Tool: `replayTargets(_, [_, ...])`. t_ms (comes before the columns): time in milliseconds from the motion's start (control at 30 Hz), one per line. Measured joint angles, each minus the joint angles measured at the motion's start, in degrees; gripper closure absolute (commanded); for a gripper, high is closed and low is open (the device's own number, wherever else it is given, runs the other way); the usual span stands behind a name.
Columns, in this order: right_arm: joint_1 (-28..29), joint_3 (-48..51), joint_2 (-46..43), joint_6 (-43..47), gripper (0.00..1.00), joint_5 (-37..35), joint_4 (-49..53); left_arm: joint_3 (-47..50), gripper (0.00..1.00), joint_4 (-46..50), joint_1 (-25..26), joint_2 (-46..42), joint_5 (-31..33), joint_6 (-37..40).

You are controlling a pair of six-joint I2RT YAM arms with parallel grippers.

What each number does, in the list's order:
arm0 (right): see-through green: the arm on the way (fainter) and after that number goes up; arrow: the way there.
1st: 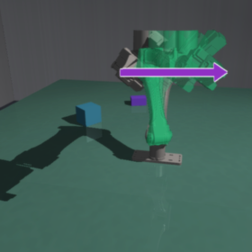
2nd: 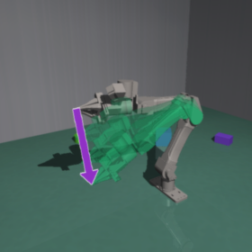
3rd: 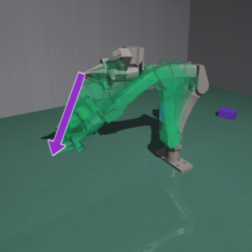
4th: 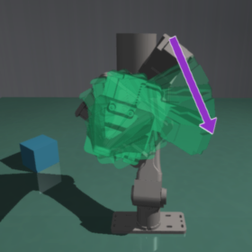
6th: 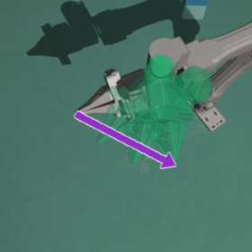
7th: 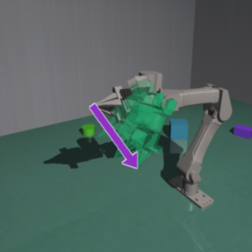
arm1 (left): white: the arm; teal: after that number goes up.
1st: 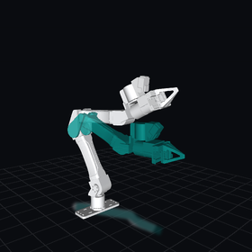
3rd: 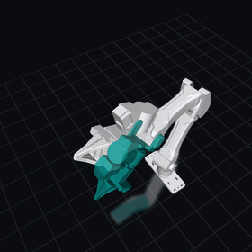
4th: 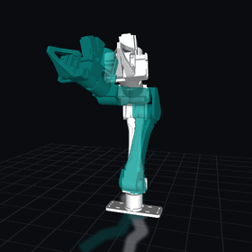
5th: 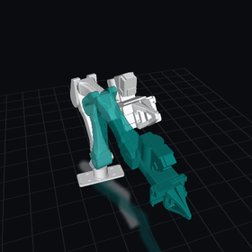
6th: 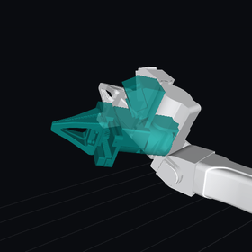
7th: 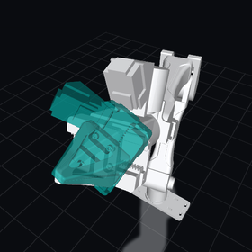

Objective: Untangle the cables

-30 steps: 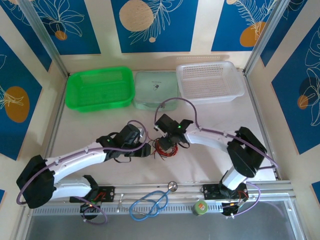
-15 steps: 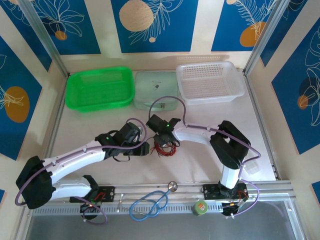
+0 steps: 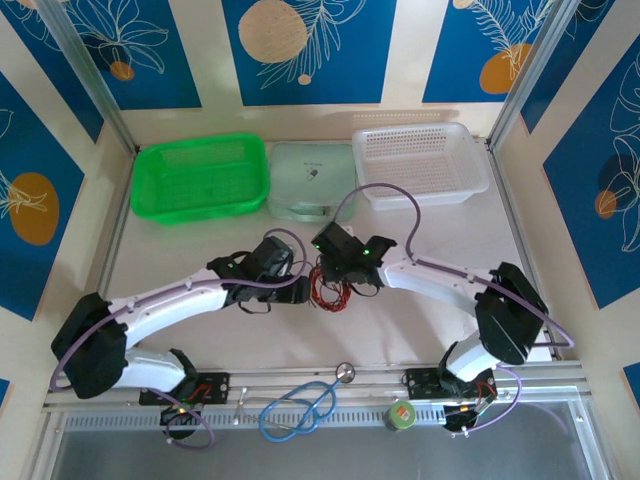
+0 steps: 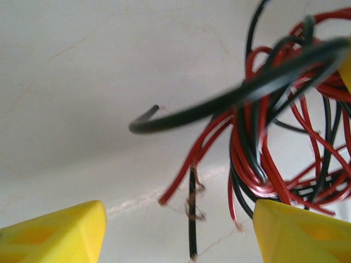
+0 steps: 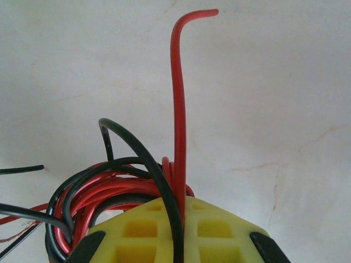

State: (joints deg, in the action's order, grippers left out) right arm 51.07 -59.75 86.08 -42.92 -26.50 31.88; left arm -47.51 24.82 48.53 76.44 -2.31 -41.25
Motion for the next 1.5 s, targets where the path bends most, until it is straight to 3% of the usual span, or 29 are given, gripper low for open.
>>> replayTargets(200, [-1.0, 6.8, -5.9, -6.8, 1.0, 1.4, -2.8, -0.3, 0.29, -4.6, -0.4, 2.2, -1.2, 0.9])
replayTargets(600, [-1.5, 13.3, -9.0, -15.3, 1.0, 4.1, -9.8, -0.1, 0.3, -19.4, -0.8, 8.7, -11.3, 0.8])
replayTargets(800, [-3.1, 14.0, -10.3, -16.3, 1.0, 5.9, -11.3, -0.1, 0.55, -21.0, -0.9, 11.4, -12.9, 1.2])
replayTargets(1033, [-6.9, 17.6, -15.3, -18.2, 1.0, 10.8, -14.9, -0.1, 0.98, -21.3, -0.9, 11.7, -13.4, 2.6])
replayTargets(1500, [-8.0, 24.0, -26.3, -12.3, 0.99, 17.9, -20.6, -0.3, 1.0, -17.1, -0.7, 3.9, -10.3, 3.2])
